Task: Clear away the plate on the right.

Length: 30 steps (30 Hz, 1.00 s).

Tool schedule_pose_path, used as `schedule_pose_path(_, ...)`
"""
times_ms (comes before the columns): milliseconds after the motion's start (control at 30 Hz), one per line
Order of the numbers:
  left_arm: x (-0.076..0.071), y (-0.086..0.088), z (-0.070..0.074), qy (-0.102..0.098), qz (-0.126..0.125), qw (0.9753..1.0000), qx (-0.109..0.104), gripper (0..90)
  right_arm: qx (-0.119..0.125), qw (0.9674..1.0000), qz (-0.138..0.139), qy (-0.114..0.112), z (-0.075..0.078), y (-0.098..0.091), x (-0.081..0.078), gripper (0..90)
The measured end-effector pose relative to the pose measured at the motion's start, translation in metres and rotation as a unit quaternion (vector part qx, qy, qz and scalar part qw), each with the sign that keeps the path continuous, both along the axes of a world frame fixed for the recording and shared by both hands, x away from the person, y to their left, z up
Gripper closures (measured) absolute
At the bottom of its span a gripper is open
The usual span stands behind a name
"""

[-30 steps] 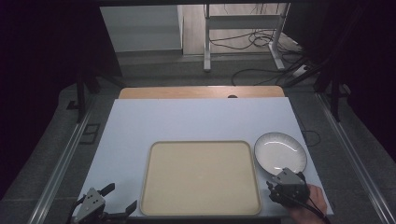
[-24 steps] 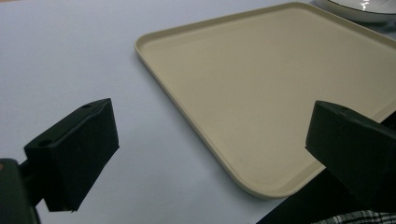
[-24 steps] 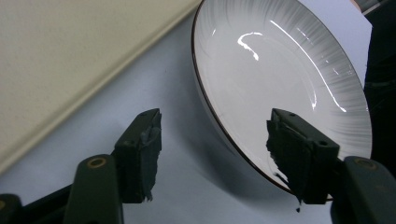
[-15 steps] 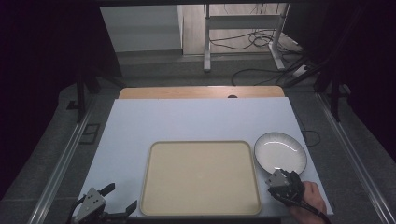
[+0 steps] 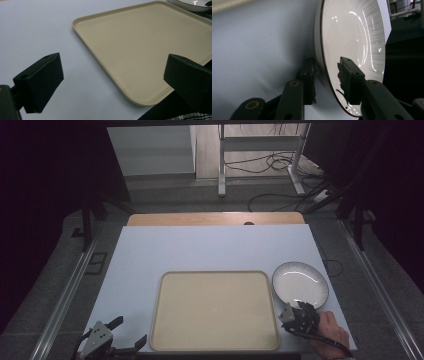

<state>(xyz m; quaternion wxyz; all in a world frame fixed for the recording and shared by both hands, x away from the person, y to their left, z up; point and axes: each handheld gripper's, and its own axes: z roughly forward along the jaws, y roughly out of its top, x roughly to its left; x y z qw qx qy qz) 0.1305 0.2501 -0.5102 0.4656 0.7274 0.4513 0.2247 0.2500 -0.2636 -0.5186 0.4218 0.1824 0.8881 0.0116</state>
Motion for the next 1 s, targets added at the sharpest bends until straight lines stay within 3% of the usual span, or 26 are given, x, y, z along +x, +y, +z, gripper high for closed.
schedule_pose_path(300,0.0,0.0,0.0,0.001,0.0,1.0,0.002,2.4,-0.058,0.9983,0.01,0.001,-0.01,0.007,0.005,78.5)
schedule_pose_path(500,0.0,0.0,0.0,0.001,0.0,1.0,0.002,2.4,-0.08,0.9967,0.007,0.004,-0.013,0.01,0.006,80.2)
schedule_pose_path(700,0.0,0.0,0.0,0.001,0.0,1.0,0.0,2.4,-0.108,0.994,0.014,-0.011,-0.016,0.014,0.004,80.9)
schedule_pose_path(900,0.0,0.0,0.0,0.001,0.0,1.0,0.0,2.5,-0.099,0.9946,0.011,-0.029,-0.01,0.014,0.002,79.9)
schedule_pose_path(1000,0.0,0.0,0.0,0.001,0.0,1.0,0.0,2.4,-0.106,0.9938,0.01,-0.034,-0.009,0.013,0.001,79.5)
